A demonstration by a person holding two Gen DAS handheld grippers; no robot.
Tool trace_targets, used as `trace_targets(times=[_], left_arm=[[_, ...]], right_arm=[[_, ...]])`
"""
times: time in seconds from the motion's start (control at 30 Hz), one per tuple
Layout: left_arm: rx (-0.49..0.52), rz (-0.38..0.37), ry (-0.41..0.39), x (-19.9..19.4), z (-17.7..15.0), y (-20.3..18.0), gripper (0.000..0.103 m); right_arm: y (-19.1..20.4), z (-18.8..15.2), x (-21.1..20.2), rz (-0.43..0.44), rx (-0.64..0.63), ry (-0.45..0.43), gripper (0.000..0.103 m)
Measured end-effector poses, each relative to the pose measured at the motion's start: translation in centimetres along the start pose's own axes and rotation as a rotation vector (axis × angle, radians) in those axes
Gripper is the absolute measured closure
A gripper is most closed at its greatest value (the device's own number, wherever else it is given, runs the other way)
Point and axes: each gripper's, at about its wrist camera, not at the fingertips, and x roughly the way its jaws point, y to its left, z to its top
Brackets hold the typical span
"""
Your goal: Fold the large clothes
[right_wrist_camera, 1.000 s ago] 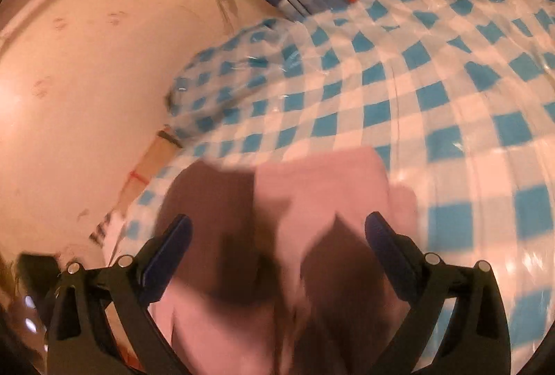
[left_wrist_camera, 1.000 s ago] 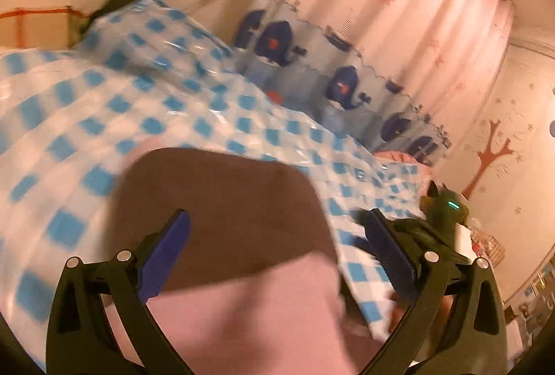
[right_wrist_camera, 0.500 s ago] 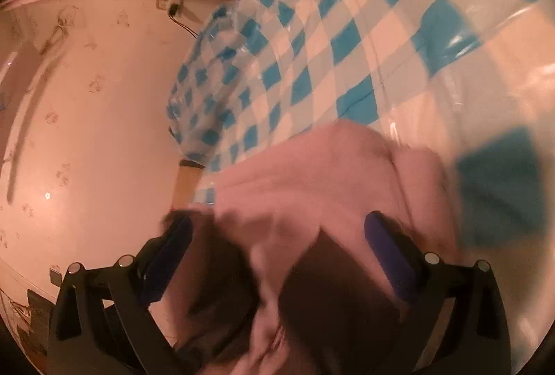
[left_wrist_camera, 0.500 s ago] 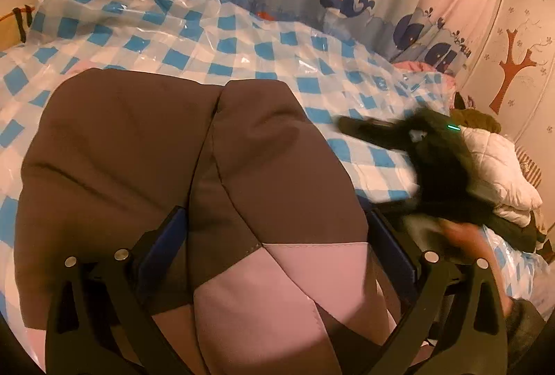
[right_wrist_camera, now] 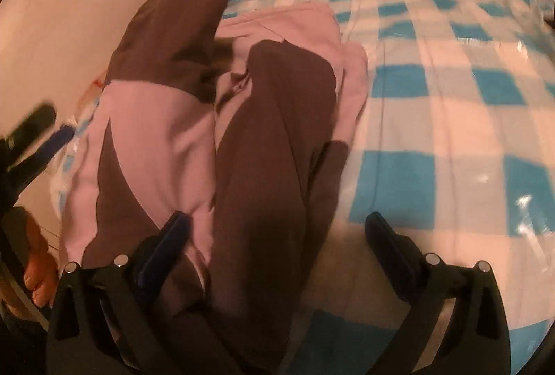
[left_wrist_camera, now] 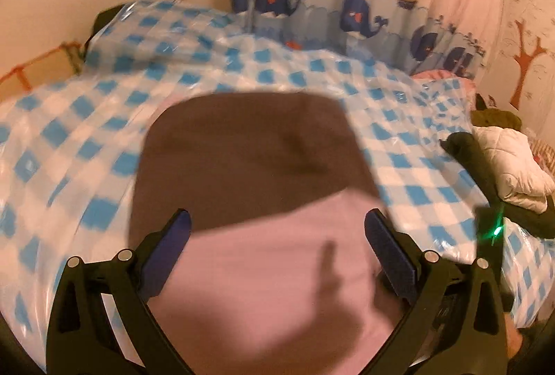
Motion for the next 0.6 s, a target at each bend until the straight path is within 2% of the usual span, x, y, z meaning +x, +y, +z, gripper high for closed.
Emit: trace_targets(times=[0.07, 0.13, 0.17, 0.2, 0.3, 0.37, 0.43, 0.5, 0.6], left_arm=[[-0.042, -0.022, 0.042, 0.5, -1.3, 1.9, 0.007], [0.02, 0.0, 0.025, 1.1, -2.6, 1.7, 0.006], [0.089, 0.049, 0.019, 1.6, -3.4, 0.8, 0.006], [0.114, 0.08, 0.004, 1.8, -3.8, 0.3, 0.006], [0.061, 0.032, -0.001, 1.3, -3.6, 1.3, 0.006], [0.02, -0.003, -0.022, 1.1, -3.7, 2.5, 0.006], [0.01, -0.02, -0.041, 1.1, -3.9, 2.7, 0.006], [0.02, -0.011, -0.054, 1.0, -3.9, 2.3, 0.006], [0.022, -0.015, -0.064, 0.8, -4.0, 2.3, 0.006]], right_arm=[[0.8, -0.4, -0.6, -0.059, -0.043, -0.014, 0.007], [1.2, -0.9, -1.0, -0.07, -0.047, -0.017, 0.007], [1.1, -1.0, -1.0, -0.073, -0.042, -0.012, 0.007], [1.1, -0.9, -1.0, -0.074, -0.035, -0.003, 0.007], [-0.2, 0.4, -2.3, -0.008, 0.094, 0.069, 0.007], [0.9, 2.2, -4.8, 0.042, 0.102, -0.009, 0.007], [3.6, 5.3, -7.6, 0.153, 0.064, -0.125, 0.007], [6.6, 8.8, -8.4, 0.254, 0.024, -0.176, 0.007], [10.1, 13.7, -5.5, 0.341, 0.004, -0.138, 0.007]])
